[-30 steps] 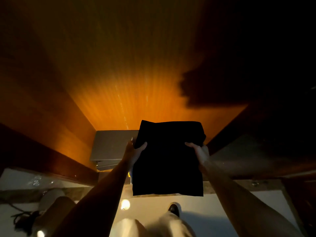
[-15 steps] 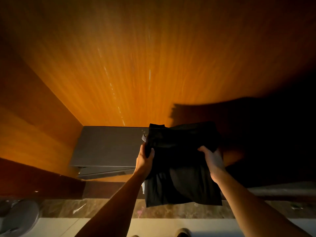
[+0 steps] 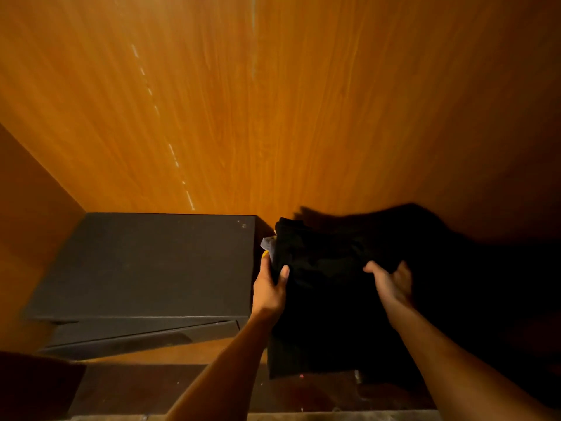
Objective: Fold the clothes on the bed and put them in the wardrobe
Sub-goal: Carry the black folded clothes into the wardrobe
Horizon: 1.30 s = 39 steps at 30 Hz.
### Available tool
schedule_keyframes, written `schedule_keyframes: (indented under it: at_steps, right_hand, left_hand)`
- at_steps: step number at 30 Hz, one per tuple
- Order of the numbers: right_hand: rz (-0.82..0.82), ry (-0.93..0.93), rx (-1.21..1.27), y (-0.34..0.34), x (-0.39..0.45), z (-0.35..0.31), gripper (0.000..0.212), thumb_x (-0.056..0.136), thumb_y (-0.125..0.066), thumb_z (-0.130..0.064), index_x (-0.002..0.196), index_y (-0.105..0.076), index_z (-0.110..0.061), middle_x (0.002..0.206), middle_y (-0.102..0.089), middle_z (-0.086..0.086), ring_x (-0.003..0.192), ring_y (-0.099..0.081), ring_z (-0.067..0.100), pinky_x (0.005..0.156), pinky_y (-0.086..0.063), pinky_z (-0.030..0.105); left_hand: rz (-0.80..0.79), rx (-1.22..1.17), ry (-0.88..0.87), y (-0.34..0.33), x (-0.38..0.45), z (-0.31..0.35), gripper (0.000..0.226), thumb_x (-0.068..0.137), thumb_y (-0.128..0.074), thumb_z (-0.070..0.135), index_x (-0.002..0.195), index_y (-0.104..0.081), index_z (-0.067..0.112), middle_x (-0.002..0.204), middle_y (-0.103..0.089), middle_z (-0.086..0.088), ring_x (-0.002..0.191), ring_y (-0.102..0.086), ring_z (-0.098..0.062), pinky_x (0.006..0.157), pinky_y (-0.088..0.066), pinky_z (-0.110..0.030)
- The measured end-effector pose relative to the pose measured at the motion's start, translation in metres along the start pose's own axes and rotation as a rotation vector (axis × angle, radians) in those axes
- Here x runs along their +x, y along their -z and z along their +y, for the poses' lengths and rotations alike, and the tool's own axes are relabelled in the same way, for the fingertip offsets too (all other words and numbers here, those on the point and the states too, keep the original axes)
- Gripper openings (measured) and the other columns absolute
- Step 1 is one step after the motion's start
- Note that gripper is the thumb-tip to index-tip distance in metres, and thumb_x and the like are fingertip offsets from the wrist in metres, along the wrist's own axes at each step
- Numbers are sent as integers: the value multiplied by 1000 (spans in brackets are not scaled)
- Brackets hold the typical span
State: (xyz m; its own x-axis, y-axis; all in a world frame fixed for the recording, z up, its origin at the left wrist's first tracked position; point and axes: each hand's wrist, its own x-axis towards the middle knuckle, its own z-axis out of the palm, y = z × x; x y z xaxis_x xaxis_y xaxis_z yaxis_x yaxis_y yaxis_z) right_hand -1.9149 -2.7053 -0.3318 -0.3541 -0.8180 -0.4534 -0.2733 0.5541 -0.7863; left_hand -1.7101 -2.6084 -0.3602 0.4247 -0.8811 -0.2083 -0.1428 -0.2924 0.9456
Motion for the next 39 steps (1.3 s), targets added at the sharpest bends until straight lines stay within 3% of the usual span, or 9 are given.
schedule_keyframes:
  at_steps: [3,11,15,18,21,24,29,33,39]
  right_hand:
    - [-37,34,-35,-13,21,25,77,85,-70,-21,150,-31,-7,155,-32,14,138,-37,33,107,-36,37]
    - [-164,104,-76,-49,57,71,80,87,-67,-22,153,-23,-12,156,-28,11,140,-32,33,110,-32,41]
    - [-331,-78,-109,-62,72,87,81,82,-69,-31,150,-28,-15,148,-37,9,134,-38,33,107,-36,44]
    - [-364,-80,-190,-69,81,101,93,84,-69,-35,155,-12,-16,158,-21,10,143,-26,33,114,-28,46]
    - [-128,166,-339,-75,71,112,97,89,-67,-32,156,0,-15,163,-4,12,149,-7,35,120,-15,49]
    - [166,732,-764,-83,59,119,79,88,-62,-35,154,-24,-16,161,-20,10,148,-15,30,118,-15,51]
    - [31,902,-1051,-103,66,152,59,95,-28,-47,149,-40,-25,157,-33,4,146,-28,23,118,-15,49]
    - [-12,866,-1103,-106,88,186,63,98,-13,-61,148,-39,-32,154,-38,2,145,-25,25,113,-16,54]
    - [-33,900,-1057,-120,108,186,67,92,0,-70,153,-5,-44,163,1,-4,150,9,23,117,4,52]
  left_hand:
    - [19,24,11,-13,15,-27,50,97,-51,37,140,-38,17,131,-57,-3,122,-54,-23,100,-47,-42]
    - [106,27,147,-39,48,-86,66,100,-49,23,151,-13,2,158,-22,-16,146,-20,-26,110,-17,-23]
    - [118,130,165,-53,59,-111,68,100,-48,33,153,-11,12,158,-22,-14,145,-23,-27,116,-19,-36]
    - [54,389,125,-62,56,-118,73,102,-40,34,154,7,13,162,5,-8,149,-4,-27,119,-14,-41]
    - [173,699,-144,-73,39,-110,81,92,-45,11,154,8,10,162,12,-10,150,1,-26,118,-21,-38]
    - [159,938,-485,-92,31,-107,76,76,-31,15,152,-23,4,160,-15,-16,149,-13,-28,120,-14,-46]
    - [-92,1351,-438,-109,38,-133,70,91,2,42,155,-3,14,160,13,-8,145,23,-28,115,14,-52]
    - [-151,1302,-389,-93,53,-167,69,94,-20,66,141,-49,25,154,-33,-12,142,-31,-36,109,-19,-59]
    - [-62,1276,-451,-94,74,-185,69,92,-26,69,144,-44,28,152,-37,-15,135,-40,-42,105,-23,-59]
